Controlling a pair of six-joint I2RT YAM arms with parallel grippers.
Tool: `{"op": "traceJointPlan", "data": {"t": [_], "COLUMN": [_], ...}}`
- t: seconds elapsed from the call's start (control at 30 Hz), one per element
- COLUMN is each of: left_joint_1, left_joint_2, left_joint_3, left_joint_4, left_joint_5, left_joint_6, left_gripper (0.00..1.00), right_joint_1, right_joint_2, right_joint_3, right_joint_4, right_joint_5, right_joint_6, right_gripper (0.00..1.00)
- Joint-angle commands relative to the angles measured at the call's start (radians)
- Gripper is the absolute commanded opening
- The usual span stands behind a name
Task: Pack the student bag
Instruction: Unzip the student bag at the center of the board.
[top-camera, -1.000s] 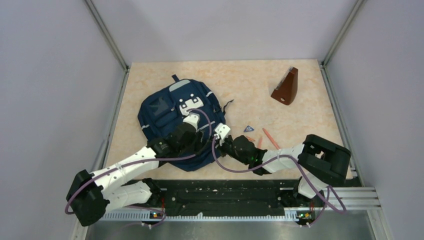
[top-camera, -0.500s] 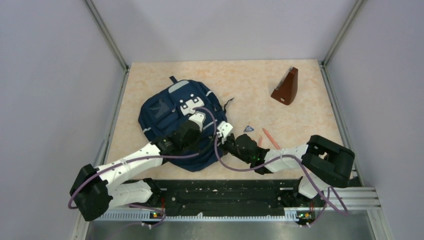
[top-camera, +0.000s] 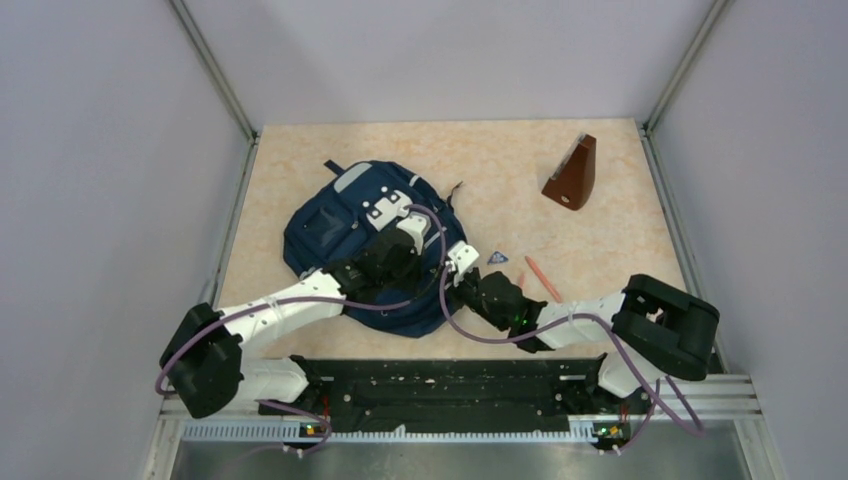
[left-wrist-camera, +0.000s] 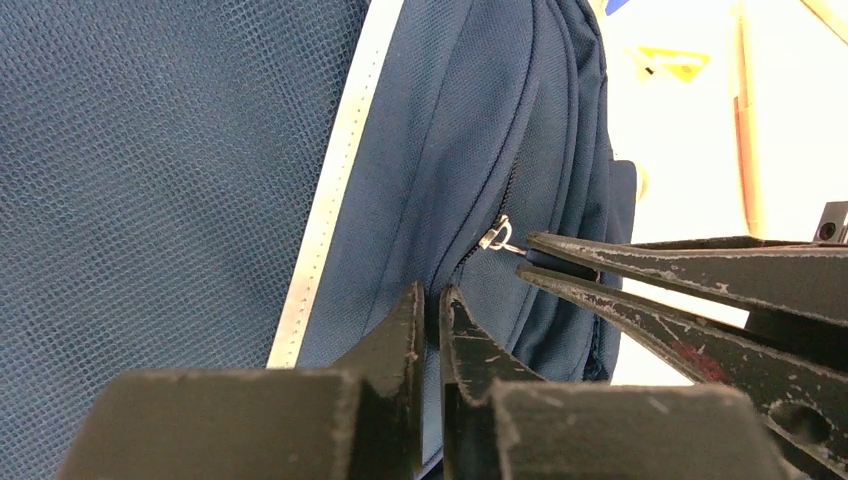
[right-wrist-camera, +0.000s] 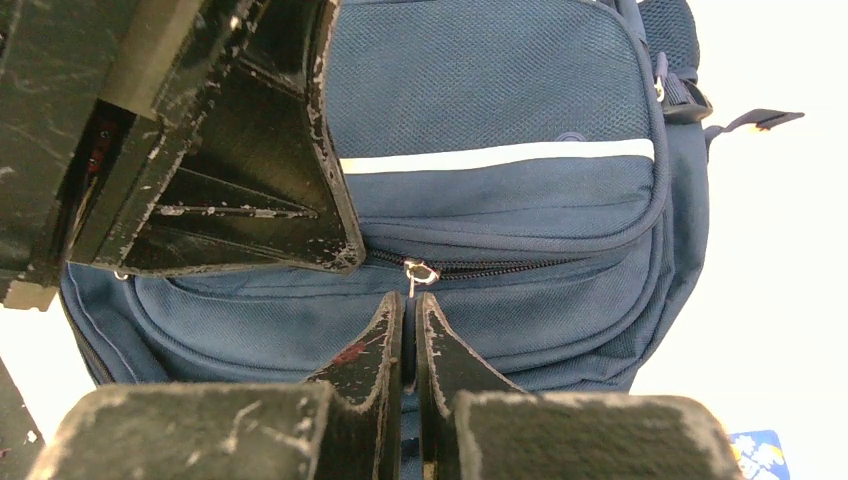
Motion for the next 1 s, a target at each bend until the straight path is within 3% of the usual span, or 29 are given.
{"op": "traceJointPlan", "data": {"t": [0.0,0.1,0.33,0.63,0.97], "left_joint_1": [0.007,0.007,0.005,-0.043,-0.088], "left_joint_2": [-0.064,-0.111,-0.316,-0.466,-0.367], "left_joint_3": [0.031,0.015,-0.150,-0.313,-0.289], "left_joint_4": [0.213,0.140,0.066,0.054,0.061], "left_joint_5": [-0.062,-0.077,-0.076,-0.057,-0.143], "left_joint_6": [0.019,0.036,0.011,-0.057,0.020], "left_gripper": [0.14,0.36,0.55,0.59,0.61], "right_joint_1": [0.047,0.042,-0.014,-0.058,-0.066], "right_joint_2": [-0.022,-0.032,-0.046,-0.031,-0.018], "right_joint_3": [-0.025,-0.028,0.016,0.062,0.085], "right_joint_4": [0.026,0.021,-0.045,-0.088,-0.103], "right_joint_5": [-0.061,-0.009,-0.052,-0.097,-0.125], "right_joint_6": [0.047,0.057,0.058,0.060,0.065], "right_gripper": [0.00,0.00,0.00,0.00,0.00]}}
